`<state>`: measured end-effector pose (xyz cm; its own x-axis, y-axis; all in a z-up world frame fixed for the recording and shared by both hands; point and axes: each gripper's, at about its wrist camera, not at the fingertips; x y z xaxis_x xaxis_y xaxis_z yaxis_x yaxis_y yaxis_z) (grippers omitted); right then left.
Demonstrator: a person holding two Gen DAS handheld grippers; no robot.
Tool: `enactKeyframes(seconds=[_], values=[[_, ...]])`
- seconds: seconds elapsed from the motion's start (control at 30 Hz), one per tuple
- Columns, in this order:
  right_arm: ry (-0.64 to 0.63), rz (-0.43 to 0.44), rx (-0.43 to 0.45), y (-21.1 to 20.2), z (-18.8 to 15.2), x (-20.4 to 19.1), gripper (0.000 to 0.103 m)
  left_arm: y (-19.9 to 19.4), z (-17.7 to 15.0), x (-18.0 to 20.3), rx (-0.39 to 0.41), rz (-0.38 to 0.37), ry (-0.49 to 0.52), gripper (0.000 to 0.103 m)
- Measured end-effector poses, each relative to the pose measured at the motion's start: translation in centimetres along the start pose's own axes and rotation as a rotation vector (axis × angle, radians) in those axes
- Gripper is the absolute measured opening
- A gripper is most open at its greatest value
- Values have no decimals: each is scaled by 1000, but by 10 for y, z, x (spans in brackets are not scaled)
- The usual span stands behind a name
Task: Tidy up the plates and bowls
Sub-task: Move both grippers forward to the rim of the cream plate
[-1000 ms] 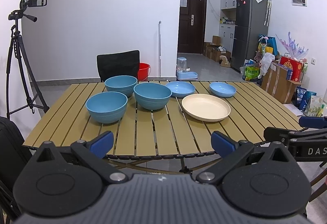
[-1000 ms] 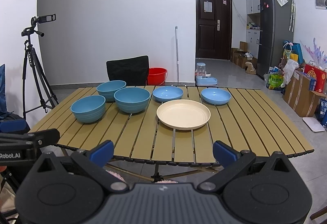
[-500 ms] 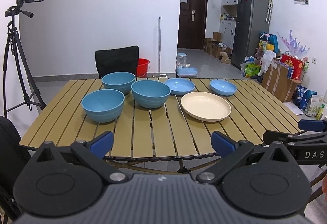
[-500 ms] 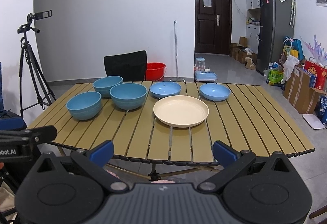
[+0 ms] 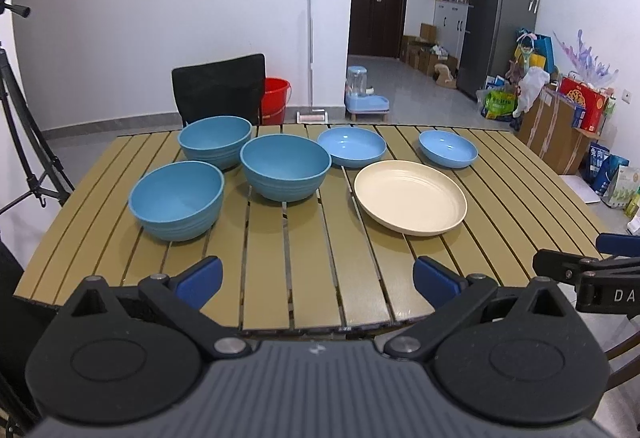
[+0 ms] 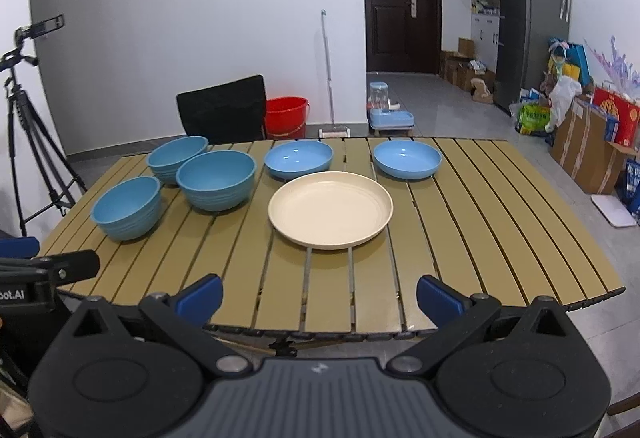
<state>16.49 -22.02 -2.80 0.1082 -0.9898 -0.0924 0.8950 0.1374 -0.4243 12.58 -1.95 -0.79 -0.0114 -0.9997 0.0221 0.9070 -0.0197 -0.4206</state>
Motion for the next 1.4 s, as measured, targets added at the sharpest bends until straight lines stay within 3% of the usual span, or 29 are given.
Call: enactKeyframes(seconds=[0.4, 0.67, 1.07, 1.33, 1.4], values=[[53, -23, -97, 75, 28, 43, 103, 82, 39, 15, -72, 2, -20, 103], [104, -31, -184, 123, 43, 67, 103, 144, 57, 22, -186, 14, -40, 103], [160, -21, -267, 196, 53, 98, 103, 239, 56, 29, -359, 28, -102, 103], [206, -22, -344, 258, 48, 117, 97, 292, 48, 41, -417, 55, -137, 103], [223, -24, -361, 274, 45, 121, 91, 303, 46, 43, -435, 59, -148, 98]])
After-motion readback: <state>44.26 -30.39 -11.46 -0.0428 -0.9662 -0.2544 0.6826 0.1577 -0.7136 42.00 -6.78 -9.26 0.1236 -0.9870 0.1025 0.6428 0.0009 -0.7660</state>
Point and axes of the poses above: each gripper's, at about its wrist camera, not at the fingertips, and y roughly the way its jaws point, x to its right, z to its top, and after that the axes turned 13 degrees about x, right-handed
